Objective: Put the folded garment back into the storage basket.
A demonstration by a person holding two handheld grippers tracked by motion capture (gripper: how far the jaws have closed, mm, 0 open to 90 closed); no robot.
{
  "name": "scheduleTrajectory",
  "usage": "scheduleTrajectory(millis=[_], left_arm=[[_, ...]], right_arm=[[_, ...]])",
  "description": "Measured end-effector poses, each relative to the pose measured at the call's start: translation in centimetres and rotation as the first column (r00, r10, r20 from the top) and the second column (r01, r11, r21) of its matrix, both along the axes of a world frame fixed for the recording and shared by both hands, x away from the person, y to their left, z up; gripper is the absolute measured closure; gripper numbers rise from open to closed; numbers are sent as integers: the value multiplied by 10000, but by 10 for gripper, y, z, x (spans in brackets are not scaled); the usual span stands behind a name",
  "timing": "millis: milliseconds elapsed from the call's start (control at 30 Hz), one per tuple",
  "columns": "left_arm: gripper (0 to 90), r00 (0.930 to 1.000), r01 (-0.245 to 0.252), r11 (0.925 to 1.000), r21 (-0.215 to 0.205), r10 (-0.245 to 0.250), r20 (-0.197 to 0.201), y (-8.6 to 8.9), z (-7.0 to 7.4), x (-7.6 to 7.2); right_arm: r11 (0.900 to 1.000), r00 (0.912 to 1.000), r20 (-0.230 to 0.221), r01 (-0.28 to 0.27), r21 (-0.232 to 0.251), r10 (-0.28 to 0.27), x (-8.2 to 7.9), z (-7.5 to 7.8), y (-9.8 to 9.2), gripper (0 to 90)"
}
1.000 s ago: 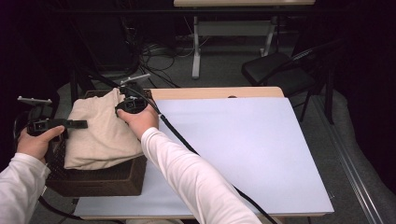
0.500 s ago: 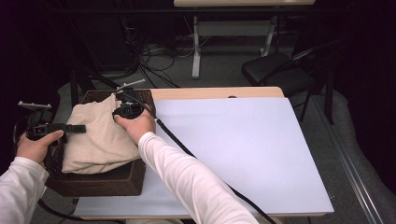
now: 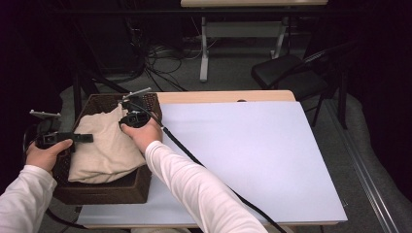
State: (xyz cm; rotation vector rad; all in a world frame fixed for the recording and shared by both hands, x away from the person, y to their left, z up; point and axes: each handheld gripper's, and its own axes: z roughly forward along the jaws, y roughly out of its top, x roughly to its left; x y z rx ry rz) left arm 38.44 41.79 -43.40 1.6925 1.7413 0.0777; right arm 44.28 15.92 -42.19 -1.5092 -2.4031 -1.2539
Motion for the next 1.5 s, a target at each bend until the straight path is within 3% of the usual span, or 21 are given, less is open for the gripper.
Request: scheduleTrajectory(millis=[533,600,633,733,800,867,1200,1333,1500], left_arm=[[568,9997,-121,9997,204,117,213,0,-4,5],[479,9998,-190,9995,237,190,30,0,-7,6],[385,9996,-297,9989,363,298,-13,1,-7,6],[199,9965,-696,9969,365,677,495,5,-3,4],[158,9972,-605,9979,232,593,463,8,0,3],[158,9977,-538,9971,536,514,452,8,1,1],[163,9963,-258,9992,308,231,822,-4,2,-3],[160,9947,-173,9989,433,128,1017,-10,6,-5],[153,9932,-135,9985,524,73,1160,-15,10,-8]], right_arm=[[9999,10000,12,53,-138,-52,7,-6,3,687],[9995,9998,-63,194,-262,-196,9,-9,3,583],[9987,9994,204,273,-420,-265,10,-10,3,533],[9983,9945,1046,133,-563,-74,13,-6,-1,466],[9983,9951,979,160,-560,-105,14,-4,-4,430],[9987,9959,906,-8,-515,54,15,-4,-6,423],[9916,9814,1783,-504,-1193,713,5,0,-9,321],[9927,9774,1918,-714,-973,891,3,6,-14,299],[9893,9712,1943,-1257,-744,1380,-1,13,-21,190]])
